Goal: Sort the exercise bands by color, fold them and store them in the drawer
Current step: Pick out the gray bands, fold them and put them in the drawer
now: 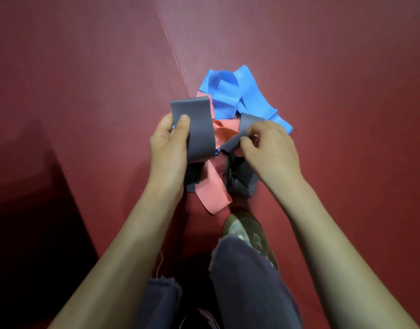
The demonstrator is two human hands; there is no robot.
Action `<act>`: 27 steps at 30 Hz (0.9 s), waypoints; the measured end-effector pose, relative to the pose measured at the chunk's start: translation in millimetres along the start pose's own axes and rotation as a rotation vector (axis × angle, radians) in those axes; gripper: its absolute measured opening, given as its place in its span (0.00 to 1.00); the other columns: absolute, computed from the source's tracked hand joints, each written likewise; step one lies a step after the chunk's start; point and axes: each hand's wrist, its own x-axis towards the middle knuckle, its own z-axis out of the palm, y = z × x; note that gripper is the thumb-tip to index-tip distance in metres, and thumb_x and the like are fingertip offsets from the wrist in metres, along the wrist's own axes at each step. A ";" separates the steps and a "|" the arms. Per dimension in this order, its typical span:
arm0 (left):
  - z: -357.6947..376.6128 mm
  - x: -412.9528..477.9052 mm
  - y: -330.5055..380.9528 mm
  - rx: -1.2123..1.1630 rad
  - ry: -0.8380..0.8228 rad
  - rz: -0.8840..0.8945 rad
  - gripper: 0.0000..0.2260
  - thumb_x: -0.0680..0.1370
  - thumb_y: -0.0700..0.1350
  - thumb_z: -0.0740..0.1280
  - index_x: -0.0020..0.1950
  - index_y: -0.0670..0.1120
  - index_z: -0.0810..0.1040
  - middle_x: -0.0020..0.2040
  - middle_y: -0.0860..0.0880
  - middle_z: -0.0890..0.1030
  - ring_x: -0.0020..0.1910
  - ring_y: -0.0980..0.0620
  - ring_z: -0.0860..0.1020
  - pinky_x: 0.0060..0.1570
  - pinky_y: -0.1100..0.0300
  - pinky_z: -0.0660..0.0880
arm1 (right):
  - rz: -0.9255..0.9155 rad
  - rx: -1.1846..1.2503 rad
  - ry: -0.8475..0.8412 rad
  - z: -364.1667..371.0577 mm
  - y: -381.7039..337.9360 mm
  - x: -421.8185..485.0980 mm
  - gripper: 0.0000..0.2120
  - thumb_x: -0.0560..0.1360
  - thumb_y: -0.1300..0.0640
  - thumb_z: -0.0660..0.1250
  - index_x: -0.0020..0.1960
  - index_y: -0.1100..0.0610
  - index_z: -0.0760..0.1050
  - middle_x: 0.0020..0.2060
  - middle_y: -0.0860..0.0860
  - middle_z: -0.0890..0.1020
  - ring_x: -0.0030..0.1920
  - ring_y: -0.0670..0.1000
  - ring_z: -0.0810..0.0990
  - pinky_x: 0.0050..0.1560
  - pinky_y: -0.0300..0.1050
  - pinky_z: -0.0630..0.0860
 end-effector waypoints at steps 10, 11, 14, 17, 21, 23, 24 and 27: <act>1.6 -2.8 -0.5 -0.004 -0.009 0.015 0.11 0.79 0.39 0.57 0.40 0.50 0.73 0.32 0.57 0.78 0.30 0.64 0.74 0.34 0.69 0.73 | -0.366 0.550 0.425 -25.8 -28.1 -24.2 0.07 0.76 0.64 0.59 0.47 0.54 0.74 0.45 0.42 0.76 0.49 0.41 0.75 0.63 0.31 0.65; 1.6 -2.3 -0.2 -0.009 -0.001 0.027 0.11 0.79 0.39 0.57 0.40 0.49 0.73 0.33 0.56 0.77 0.30 0.64 0.74 0.34 0.69 0.72 | -0.416 0.505 0.463 -24.8 -30.5 -26.5 0.07 0.75 0.64 0.59 0.49 0.58 0.75 0.47 0.43 0.76 0.51 0.41 0.75 0.66 0.31 0.62; 1.0 -0.4 2.8 -0.032 0.012 0.058 0.11 0.79 0.39 0.57 0.39 0.49 0.71 0.34 0.53 0.76 0.30 0.63 0.73 0.34 0.69 0.72 | -0.464 0.581 0.415 -26.6 -38.5 -30.9 0.07 0.75 0.63 0.59 0.49 0.54 0.73 0.42 0.37 0.75 0.44 0.35 0.75 0.53 0.26 0.69; 0.4 0.1 4.7 -0.080 -0.017 0.059 0.10 0.79 0.38 0.57 0.40 0.48 0.72 0.31 0.56 0.79 0.30 0.64 0.75 0.34 0.70 0.74 | -0.337 0.795 0.118 -28.1 -45.9 -28.3 0.08 0.75 0.65 0.61 0.44 0.53 0.73 0.30 0.40 0.74 0.32 0.36 0.72 0.37 0.27 0.69; 4.1 -3.6 6.3 -0.114 -0.050 0.024 0.10 0.79 0.37 0.58 0.44 0.49 0.75 0.30 0.57 0.81 0.30 0.64 0.76 0.31 0.71 0.72 | -0.079 0.922 -0.112 -18.6 -49.4 -18.1 0.08 0.75 0.66 0.62 0.41 0.55 0.74 0.25 0.43 0.76 0.28 0.38 0.72 0.32 0.30 0.69; 6.5 -6.5 6.4 -0.120 -0.076 0.008 0.10 0.79 0.37 0.57 0.46 0.49 0.75 0.31 0.58 0.82 0.31 0.64 0.77 0.33 0.71 0.73 | -0.009 0.912 -0.065 -11.9 -49.9 -15.6 0.05 0.75 0.64 0.63 0.43 0.57 0.75 0.28 0.50 0.76 0.32 0.43 0.73 0.35 0.35 0.70; 7.9 -7.8 6.2 -0.126 -0.087 0.006 0.10 0.79 0.38 0.57 0.46 0.49 0.76 0.32 0.57 0.82 0.33 0.63 0.78 0.35 0.70 0.74 | 0.017 0.912 -0.033 -9.0 -49.8 -14.5 0.05 0.75 0.64 0.63 0.43 0.56 0.75 0.29 0.51 0.75 0.33 0.44 0.73 0.35 0.36 0.70; 11.9 -11.8 6.4 -0.155 -0.090 -0.035 0.12 0.81 0.43 0.54 0.48 0.47 0.76 0.40 0.54 0.82 0.40 0.58 0.79 0.44 0.66 0.76 | 0.036 0.884 0.040 -3.9 -49.7 -11.6 0.06 0.74 0.63 0.65 0.41 0.54 0.75 0.25 0.48 0.72 0.27 0.42 0.67 0.30 0.31 0.65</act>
